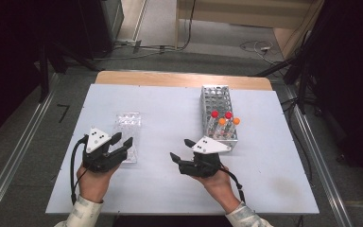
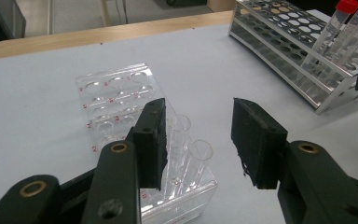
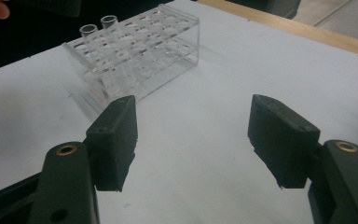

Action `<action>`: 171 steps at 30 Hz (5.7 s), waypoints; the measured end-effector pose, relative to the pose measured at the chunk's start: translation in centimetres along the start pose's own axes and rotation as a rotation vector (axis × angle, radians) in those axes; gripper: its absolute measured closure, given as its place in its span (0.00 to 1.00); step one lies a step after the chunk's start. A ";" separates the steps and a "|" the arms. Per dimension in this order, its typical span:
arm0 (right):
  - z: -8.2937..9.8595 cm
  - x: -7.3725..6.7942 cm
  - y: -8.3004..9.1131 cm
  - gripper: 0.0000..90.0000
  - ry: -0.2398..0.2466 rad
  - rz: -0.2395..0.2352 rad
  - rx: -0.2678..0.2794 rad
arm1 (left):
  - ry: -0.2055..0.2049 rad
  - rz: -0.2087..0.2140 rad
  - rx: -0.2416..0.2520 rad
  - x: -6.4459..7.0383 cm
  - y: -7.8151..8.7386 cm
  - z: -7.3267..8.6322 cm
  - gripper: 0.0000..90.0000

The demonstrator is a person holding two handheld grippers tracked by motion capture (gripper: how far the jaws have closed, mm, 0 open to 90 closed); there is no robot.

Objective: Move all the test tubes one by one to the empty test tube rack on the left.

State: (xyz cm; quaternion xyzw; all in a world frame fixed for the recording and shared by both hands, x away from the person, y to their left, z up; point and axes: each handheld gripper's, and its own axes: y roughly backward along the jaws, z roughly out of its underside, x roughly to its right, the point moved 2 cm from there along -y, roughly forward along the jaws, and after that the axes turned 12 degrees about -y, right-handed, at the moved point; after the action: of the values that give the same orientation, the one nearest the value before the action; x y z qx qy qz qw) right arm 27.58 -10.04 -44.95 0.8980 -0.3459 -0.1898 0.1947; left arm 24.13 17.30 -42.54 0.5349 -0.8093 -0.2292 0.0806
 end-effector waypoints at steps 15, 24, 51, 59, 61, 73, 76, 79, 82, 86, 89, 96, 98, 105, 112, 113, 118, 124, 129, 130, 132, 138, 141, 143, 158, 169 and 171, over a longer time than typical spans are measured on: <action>-0.9 5.4 4.1 0.33 -0.058 0.164 0.079 | 0.036 -0.013 0.013 -0.2 0.0 -0.1 0.31; -1.2 9.5 6.8 0.34 -0.132 0.279 0.129 | 0.038 -0.023 0.017 -0.2 0.0 -0.2 0.29; 0.4 14.6 4.0 0.78 -0.211 0.415 0.095 | 0.035 -0.022 0.006 0.2 -0.4 -0.1 0.24; -0.3 14.3 4.9 0.79 -0.209 0.402 0.144 | 0.036 -0.022 0.006 0.2 -0.4 -0.1 0.24; -0.7 14.1 5.4 0.79 -0.208 0.399 0.165 | 0.035 -0.022 0.005 0.3 -0.4 -0.1 0.24; -2.6 12.7 7.6 0.80 -0.179 0.389 0.241 | 0.035 -0.024 0.006 0.3 -0.4 -0.1 0.23; -2.8 12.4 8.0 0.80 -0.175 0.382 0.243 | 0.035 -0.023 0.006 0.3 -0.3 -0.2 0.23; -2.9 12.0 8.3 0.80 -0.171 0.367 0.241 | 0.034 -0.023 0.006 0.3 -0.3 -0.2 0.23; -2.9 11.5 8.4 0.80 -0.166 0.353 0.237 | 0.036 -0.024 0.008 0.3 -0.3 -0.2 0.23; -2.9 10.8 8.6 0.80 -0.158 0.331 0.233 | 0.035 -0.024 0.011 0.2 -0.2 -0.2 0.23; -3.0 10.0 8.5 0.80 -0.147 0.307 0.227 | 0.035 -0.024 0.012 0.3 -0.2 -0.2 0.23; -3.2 8.0 7.9 0.80 -0.118 0.241 0.217 | 0.035 -0.020 0.015 0.4 -0.2 -0.3 0.23; -3.1 7.2 7.4 0.80 -0.111 0.214 0.206 | 0.032 -0.018 0.014 0.5 -0.2 -0.3 0.24; -2.6 4.8 5.7 0.80 -0.070 0.145 0.162 | 0.030 -0.013 0.016 0.7 -0.2 -0.4 0.24; -1.8 2.7 3.9 0.80 -0.041 0.088 0.119 | 0.019 -0.001 0.018 1.2 -0.3 -0.6 0.24; -1.6 2.4 3.6 0.80 -0.043 0.080 0.112 | 0.019 0.002 0.018 1.3 -0.3 -0.6 0.24; -1.0 1.3 2.4 0.80 -0.028 0.048 0.087 | 0.008 0.016 0.025 1.8 -0.4 -0.8 0.24; -0.2 -0.1 0.8 0.80 -0.001 0.018 0.050 | -0.009 0.054 0.028 3.0 -0.6 -1.1 0.24; 0.3 -1.3 -0.2 0.80 0.015 -0.003 0.028 | -0.027 0.094 0.034 4.3 -0.8 -1.4 0.24; 0.4 -1.4 -0.4 0.80 0.022 -0.008 0.024 | -0.030 0.101 0.034 4.5 -0.8 -1.4 0.24; 0.6 -1.8 -0.7 0.80 0.028 -0.015 0.014 | -0.032 0.124 0.040 5.1 -0.8 -1.6 0.24; 1.0 -2.8 -1.3 0.80 0.039 -0.036 -0.001 | -0.058 0.187 0.052 6.8 -1.0 -1.9 0.25; 1.1 -3.3 -1.4 0.80 0.055 -0.050 -0.003 | -0.068 0.215 0.056 7.5 -1.2 -2.1 0.32; 1.1 -3.6 -1.4 0.80 0.060 -0.058 -0.004 | -0.077 0.227 0.055 7.7 -1.3 -2.1 0.38; 1.2 -4.1 -1.3 0.79 0.067 -0.072 -0.005 | -0.102 0.288 0.061 8.1 -1.5 -1.9 0.77; 0.9 -3.9 -1.1 0.38 0.048 -0.099 -0.029 | -0.081 0.259 0.069 6.8 -0.7 -2.3 0.78; 0.9 -3.6 -1.1 0.34 0.047 -0.088 -0.038 | -0.071 0.256 0.073 6.3 -0.3 -2.4 0.78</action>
State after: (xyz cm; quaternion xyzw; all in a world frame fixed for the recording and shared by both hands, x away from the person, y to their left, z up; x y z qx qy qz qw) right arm 25.28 -6.91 -45.49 0.9128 -0.2975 -0.1836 0.2111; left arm 22.70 10.81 -41.30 0.4215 -0.8809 -0.2063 0.0612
